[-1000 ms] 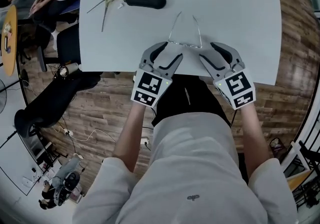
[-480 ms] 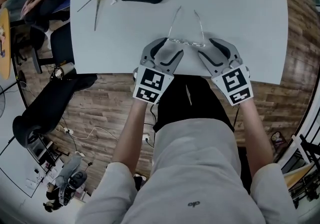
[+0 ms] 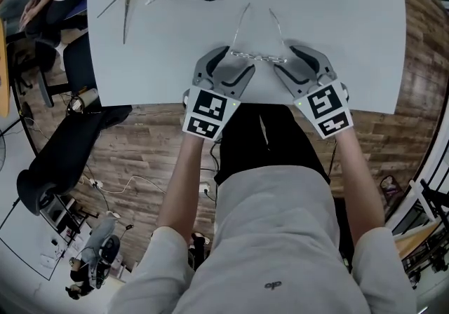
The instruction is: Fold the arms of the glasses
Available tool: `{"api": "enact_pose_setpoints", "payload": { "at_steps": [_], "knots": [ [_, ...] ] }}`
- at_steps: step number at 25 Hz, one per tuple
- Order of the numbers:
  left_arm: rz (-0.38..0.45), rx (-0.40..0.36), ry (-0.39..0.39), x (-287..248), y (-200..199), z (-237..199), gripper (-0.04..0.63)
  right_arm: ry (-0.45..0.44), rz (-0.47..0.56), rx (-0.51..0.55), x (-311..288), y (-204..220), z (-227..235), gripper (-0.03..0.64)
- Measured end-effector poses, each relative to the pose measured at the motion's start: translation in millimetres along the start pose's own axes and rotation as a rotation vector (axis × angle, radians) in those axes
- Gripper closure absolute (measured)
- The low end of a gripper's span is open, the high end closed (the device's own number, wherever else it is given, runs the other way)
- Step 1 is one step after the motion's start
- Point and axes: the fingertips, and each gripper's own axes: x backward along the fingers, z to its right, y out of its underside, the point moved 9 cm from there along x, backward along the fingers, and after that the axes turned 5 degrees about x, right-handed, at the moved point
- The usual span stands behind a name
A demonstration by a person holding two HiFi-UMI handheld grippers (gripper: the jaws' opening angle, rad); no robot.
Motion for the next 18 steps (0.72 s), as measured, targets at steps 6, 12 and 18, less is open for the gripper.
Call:
{"api": "enact_pose_setpoints", "payload": {
  "at_steps": [6,12,18],
  "knots": [
    [-0.013,-0.028,0.034,-9.5,1.1,-4.3,0.299,-0.010,-0.020,0.003,-6.5,3.9,3.0,0.386],
    [-0.022,-0.040,0.067,-17.5,0.6,-7.3,0.285,-0.019,-0.025,0.000,-12.7,4.2,2.8,0.377],
    [-0.028,-0.048,0.078,-20.9,-0.4,-6.8,0.285,-0.026,-0.025,-0.005,-15.5,1.9,3.1,0.377]
  ]
}}
